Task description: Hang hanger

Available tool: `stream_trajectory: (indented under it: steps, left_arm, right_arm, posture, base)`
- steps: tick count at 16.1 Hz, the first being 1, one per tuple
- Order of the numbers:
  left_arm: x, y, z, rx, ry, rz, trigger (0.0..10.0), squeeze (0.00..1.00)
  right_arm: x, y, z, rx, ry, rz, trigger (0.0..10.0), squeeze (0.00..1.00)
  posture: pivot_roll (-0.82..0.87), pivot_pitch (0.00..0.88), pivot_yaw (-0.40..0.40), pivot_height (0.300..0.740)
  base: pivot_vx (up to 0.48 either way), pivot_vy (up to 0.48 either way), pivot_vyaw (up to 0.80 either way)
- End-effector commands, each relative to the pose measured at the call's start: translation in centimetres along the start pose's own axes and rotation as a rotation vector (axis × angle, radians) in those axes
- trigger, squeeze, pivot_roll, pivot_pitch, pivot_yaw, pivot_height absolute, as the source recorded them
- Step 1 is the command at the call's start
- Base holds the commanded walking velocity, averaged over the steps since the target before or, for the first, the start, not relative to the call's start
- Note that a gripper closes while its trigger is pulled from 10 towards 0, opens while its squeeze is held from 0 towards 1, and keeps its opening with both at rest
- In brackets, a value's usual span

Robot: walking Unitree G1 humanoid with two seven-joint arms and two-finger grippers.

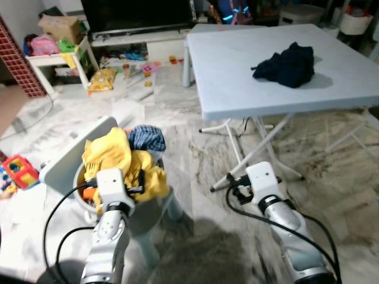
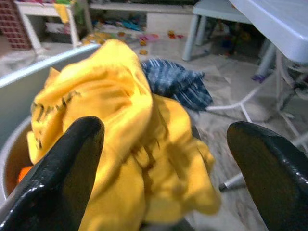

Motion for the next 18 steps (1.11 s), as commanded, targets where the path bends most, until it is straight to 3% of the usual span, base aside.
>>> stream_trajectory:
  steps: [1, 6, 9, 13, 18]
  left_arm:
    - [0.1, 0.1, 0.3, 0.014, -0.006, -0.005, 10.0, 0.0]
    - [0.4, 0.0, 0.2, 0.008, -0.01, -0.019, 10.0, 0.0]
    - [0.5, 0.0, 0.2, 0.004, -0.013, -0.023, 10.0, 0.0]
    - [0.5, 0.0, 0.2, 0.005, -0.011, -0.02, 10.0, 0.0]
    - [0.5, -0.1, -0.1, -0.012, -0.017, -0.006, 10.0, 0.0]
  right_arm:
    - [0.0, 0.0, 0.3, 0.012, -0.007, 0.004, 10.0, 0.0]
    - [-0.7, -0.2, 0.1, 0.007, -0.036, 0.038, 10.0, 0.0]
    - [-0.8, -0.2, 0.2, 0.011, -0.02, 0.045, 10.0, 0.0]
    - [-1.0, -0.3, 0.2, 0.013, -0.034, 0.068, 10.0, 0.0]
    - [-1.2, -0.3, 0.1, 0.008, -0.041, 0.077, 10.0, 0.0]
  posture:
    - [-0.19, 0.0, 0.064, 0.74]
    - [-0.19, 0.0, 0.064, 0.74]
    - [-0.19, 0.0, 0.063, 0.74]
    - [-0.19, 0.0, 0.061, 0.74]
    - [-0.18, 0.0, 0.057, 0.74]
  base:
    - [0.296, 0.0, 0.0]
    - [0.306, 0.0, 0.0]
    - [0.305, 0.0, 0.7]
    - [0.297, 0.0, 0.0]
    - [0.106, 0.0, 0.74]
Point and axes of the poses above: a point about 5 cm out from each wrist's last joint towards the gripper, its own y axis pointing out of the wrist towards the gripper, its own z axis along the axis of the wrist's last joint, x = y × z, the point moved 3 cm from there along y, pointing out of the wrist towards the gripper, and after that the axes turned 5 degrees about y, right-handed, at the moved point
